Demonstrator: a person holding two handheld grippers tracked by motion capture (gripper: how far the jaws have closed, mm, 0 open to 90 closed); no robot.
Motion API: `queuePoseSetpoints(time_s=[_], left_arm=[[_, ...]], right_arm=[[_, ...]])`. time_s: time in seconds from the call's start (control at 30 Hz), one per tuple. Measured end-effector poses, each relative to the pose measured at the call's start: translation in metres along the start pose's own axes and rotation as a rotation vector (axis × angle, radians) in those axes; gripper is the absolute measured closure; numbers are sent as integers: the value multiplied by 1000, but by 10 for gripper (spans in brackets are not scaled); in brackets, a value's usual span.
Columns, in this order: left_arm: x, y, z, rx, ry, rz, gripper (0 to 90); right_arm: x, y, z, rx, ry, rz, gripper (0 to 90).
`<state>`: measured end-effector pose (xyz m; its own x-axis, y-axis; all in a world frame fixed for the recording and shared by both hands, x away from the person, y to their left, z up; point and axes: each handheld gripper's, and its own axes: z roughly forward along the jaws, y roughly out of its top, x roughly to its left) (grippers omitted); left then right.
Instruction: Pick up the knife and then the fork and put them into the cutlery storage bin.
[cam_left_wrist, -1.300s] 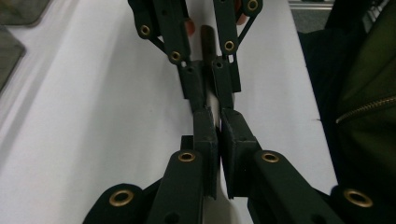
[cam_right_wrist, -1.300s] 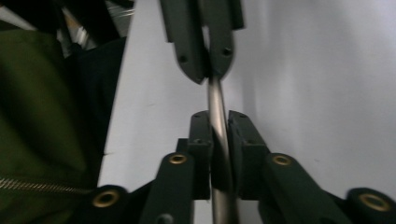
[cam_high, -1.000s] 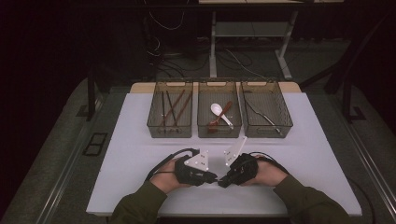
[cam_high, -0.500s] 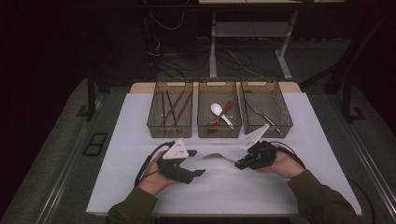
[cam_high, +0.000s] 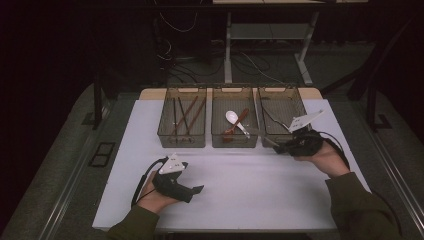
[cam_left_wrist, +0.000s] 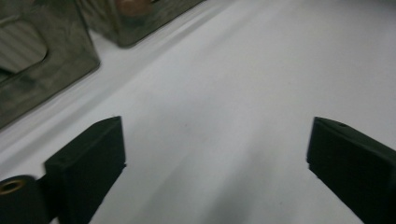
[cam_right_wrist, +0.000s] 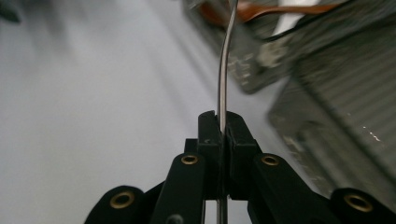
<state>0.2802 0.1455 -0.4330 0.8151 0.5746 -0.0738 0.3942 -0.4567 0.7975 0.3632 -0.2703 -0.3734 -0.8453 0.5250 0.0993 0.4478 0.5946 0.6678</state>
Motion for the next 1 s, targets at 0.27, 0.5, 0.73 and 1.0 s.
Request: queuePoseSetpoints(time_s=[0.27, 0.5, 0.73, 1.0], left_arm=[[6, -14, -8, 6, 10, -33, 0], [9, -15, -13, -15, 20, -33, 0], [8, -16, -10, -8, -3, -20, 0], [5, -17, -7, 19, -24, 1, 0]], right_arm=[[-37, 8, -29, -55, -114, 132, 867], [-67, 16, -38, -59, -199, 220, 867], [-96, 22, -18, -2, -253, 292, 866], [-114, 18, 18, 72, -243, 341, 866]])
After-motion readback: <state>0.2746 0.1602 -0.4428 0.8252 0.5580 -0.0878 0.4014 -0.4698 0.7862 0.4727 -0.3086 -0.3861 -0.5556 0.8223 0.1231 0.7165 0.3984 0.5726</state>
